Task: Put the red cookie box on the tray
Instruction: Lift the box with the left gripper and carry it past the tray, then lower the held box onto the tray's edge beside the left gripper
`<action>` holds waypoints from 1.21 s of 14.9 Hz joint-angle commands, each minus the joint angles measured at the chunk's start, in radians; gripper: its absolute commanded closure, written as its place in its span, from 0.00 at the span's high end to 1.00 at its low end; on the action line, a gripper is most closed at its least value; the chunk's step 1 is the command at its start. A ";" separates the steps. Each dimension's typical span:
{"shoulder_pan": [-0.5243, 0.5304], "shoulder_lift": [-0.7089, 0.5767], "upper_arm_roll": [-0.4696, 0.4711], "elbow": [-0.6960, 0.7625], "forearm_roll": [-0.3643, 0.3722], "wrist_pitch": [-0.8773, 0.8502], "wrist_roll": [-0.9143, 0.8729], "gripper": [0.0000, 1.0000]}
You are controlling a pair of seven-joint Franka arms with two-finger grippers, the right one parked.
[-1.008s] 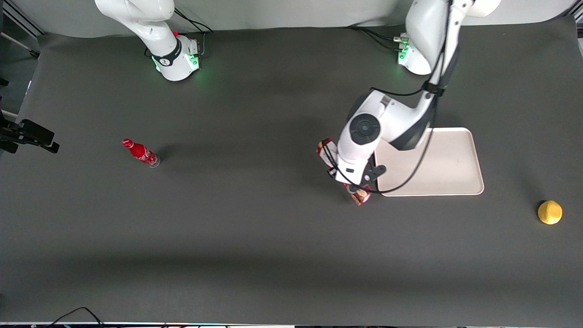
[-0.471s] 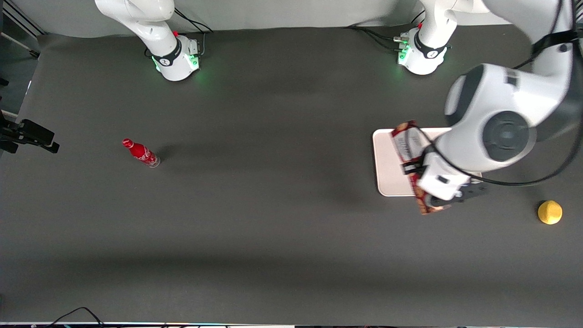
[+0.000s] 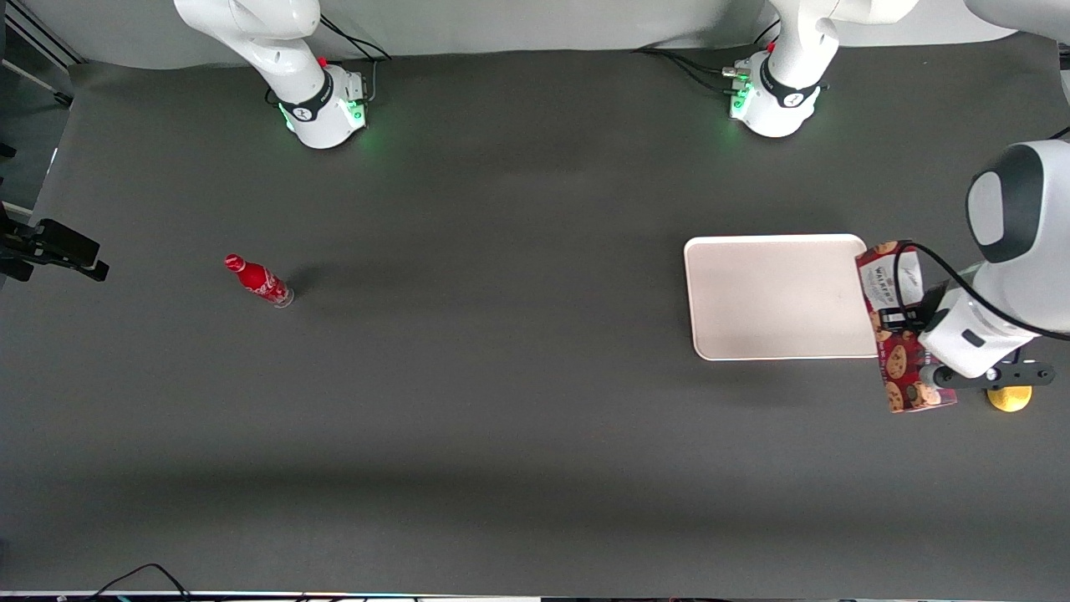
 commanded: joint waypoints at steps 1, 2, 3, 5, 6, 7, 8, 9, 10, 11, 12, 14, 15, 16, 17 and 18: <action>0.027 -0.147 0.033 -0.301 0.018 0.223 0.114 0.00; 0.040 -0.154 0.036 -0.351 0.015 0.279 0.148 0.00; 0.060 -0.153 0.039 -0.388 0.010 0.316 0.173 0.00; 0.079 -0.153 0.043 -0.462 -0.001 0.386 0.188 0.00; 0.081 -0.156 0.045 -0.509 -0.001 0.438 0.190 0.00; 0.082 -0.161 0.045 -0.558 -0.001 0.490 0.188 0.00; 0.094 -0.170 0.045 -0.608 -0.001 0.544 0.190 0.00; 0.102 -0.180 0.045 -0.666 -0.001 0.604 0.190 0.00; 0.102 -0.190 0.045 -0.716 -0.002 0.659 0.190 0.00; 0.102 -0.196 0.045 -0.756 -0.002 0.695 0.188 0.00; 0.104 -0.196 0.045 -0.783 -0.005 0.715 0.188 0.00; 0.116 -0.197 0.045 -0.850 -0.027 0.779 0.188 0.00; 0.116 -0.196 0.043 -0.881 -0.037 0.807 0.188 0.00; 0.116 -0.196 0.043 -0.899 -0.037 0.833 0.188 0.00; 0.116 -0.194 0.043 -0.910 -0.039 0.844 0.188 0.00; 0.116 -0.194 0.045 -0.922 -0.039 0.847 0.190 0.00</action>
